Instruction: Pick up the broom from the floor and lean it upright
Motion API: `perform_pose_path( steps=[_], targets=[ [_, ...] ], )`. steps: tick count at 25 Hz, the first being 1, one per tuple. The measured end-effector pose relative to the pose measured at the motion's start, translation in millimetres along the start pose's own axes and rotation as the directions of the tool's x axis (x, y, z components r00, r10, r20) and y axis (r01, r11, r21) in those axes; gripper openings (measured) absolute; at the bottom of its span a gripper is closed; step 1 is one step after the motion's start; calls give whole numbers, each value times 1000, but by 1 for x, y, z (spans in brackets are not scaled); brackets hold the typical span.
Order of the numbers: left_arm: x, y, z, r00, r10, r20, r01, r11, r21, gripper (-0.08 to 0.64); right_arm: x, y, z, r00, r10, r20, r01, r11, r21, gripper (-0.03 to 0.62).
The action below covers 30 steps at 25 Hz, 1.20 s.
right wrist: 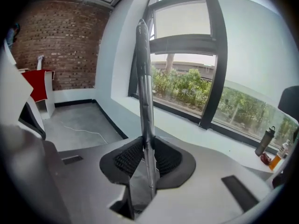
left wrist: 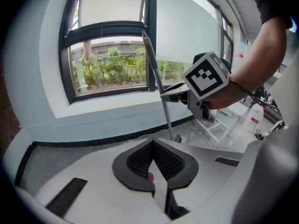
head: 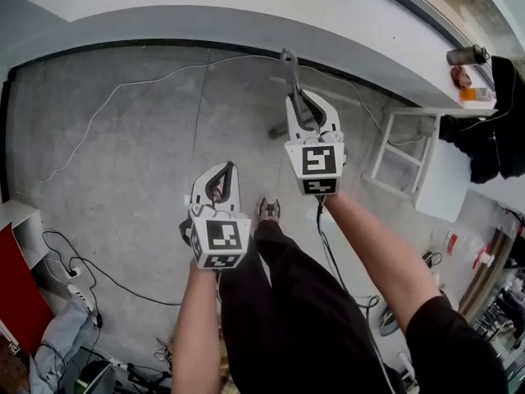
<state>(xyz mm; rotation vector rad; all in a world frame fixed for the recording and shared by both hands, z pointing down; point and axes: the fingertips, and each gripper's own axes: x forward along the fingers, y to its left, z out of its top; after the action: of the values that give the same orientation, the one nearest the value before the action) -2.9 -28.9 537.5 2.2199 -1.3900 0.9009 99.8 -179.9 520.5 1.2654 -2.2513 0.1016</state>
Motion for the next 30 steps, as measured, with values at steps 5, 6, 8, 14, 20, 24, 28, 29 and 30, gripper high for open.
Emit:
perform_pose_path(
  steps=[5,6,8,14,20,24,28,29,30],
  targets=[
    [-2,-5,0,1000,-18,-1,18,1000,21,6,-19,-6,-4,997,-80,17,78,994,78,74],
    [-3,-5,1,1000,-21,2,21,999,25,6,-22,-7,-5,995,-98,15,96,991,91,74],
    [-5,-1,1,1000,-21,6,21,999,25,6,-27,-7,-6,991,-133,11,131,985,116,74],
    [-9,21,-2,999,3,35,-2,1000,-30,6,-36,-3,-6,973,-232,-2,227,953,199,74],
    [-9,25,-7,999,4,47,-2,999,-45,6,-41,9,-8,955,-296,-31,293,917,271,75],
    [-9,26,-10,998,-3,58,7,997,-72,6,-43,17,-9,958,-286,-34,286,927,241,76],
    [-8,22,-11,998,-5,57,10,996,-86,6,-44,23,-5,966,-258,-22,255,936,243,75],
    [-8,20,-11,998,-10,57,15,996,-83,6,-44,23,-6,966,-259,-25,257,938,233,75],
    [-8,18,-11,998,-15,56,20,997,-81,6,-45,22,-9,964,-263,-32,263,940,217,75]
  ],
)
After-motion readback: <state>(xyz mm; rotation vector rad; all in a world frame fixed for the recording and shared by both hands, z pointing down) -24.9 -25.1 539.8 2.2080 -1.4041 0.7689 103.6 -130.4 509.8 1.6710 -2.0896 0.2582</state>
